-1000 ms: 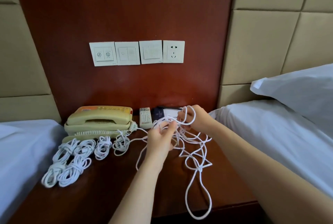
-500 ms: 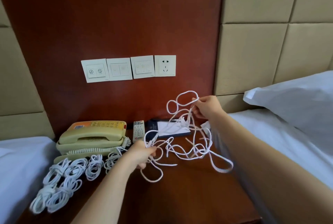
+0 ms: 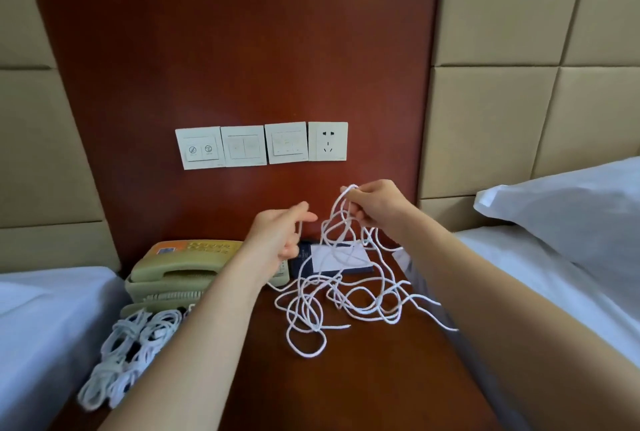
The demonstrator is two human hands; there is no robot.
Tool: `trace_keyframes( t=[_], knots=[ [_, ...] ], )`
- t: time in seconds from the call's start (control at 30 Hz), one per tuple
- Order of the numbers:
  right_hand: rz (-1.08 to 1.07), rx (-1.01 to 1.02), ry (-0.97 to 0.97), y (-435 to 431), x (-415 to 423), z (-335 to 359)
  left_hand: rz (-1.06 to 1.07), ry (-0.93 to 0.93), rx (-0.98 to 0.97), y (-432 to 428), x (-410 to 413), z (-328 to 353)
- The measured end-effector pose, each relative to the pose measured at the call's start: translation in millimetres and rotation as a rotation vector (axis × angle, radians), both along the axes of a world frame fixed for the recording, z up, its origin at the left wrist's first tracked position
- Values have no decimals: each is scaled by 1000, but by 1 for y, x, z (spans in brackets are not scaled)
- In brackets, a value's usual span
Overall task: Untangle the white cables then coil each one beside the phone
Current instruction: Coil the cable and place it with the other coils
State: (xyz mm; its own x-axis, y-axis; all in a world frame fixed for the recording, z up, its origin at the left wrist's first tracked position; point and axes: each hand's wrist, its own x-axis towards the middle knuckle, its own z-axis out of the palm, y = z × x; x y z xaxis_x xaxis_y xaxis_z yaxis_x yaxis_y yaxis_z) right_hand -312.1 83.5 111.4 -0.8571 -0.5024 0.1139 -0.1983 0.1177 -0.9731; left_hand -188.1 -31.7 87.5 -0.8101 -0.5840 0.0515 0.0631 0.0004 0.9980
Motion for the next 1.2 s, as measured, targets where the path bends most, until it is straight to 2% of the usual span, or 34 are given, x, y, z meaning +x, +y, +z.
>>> trace_keyframes(
  t=[0.13,0.2,0.37,0.5,0.63,0.8,0.87,1.03,1.13,1.2],
  knots=[
    [82,-19,-41,-13,21,8,-19,-67,-497,13,2,2],
    [99,-18,-84,-13,26,7,15,-61,-680,11,4,0],
    [119,-158,-285,-7,23,5,136,-77,-811,8,6,-1],
    [143,-200,-370,-1,21,6,54,-45,-674,9,5,-3],
    [36,-276,-409,5,10,1,90,-68,-536,8,4,-11],
    [-165,-372,-418,3,2,-14,322,-166,-40,12,-8,-27],
    [-243,-392,-399,7,-5,-18,335,-145,103,10,-8,-32],
    [-262,-351,-298,14,-15,-16,153,-103,148,7,-6,-28],
    [-75,-323,-292,12,-7,-13,75,-55,182,9,-5,-18],
    [25,-205,-172,11,-2,-11,74,10,171,6,-5,-12]
  ],
)
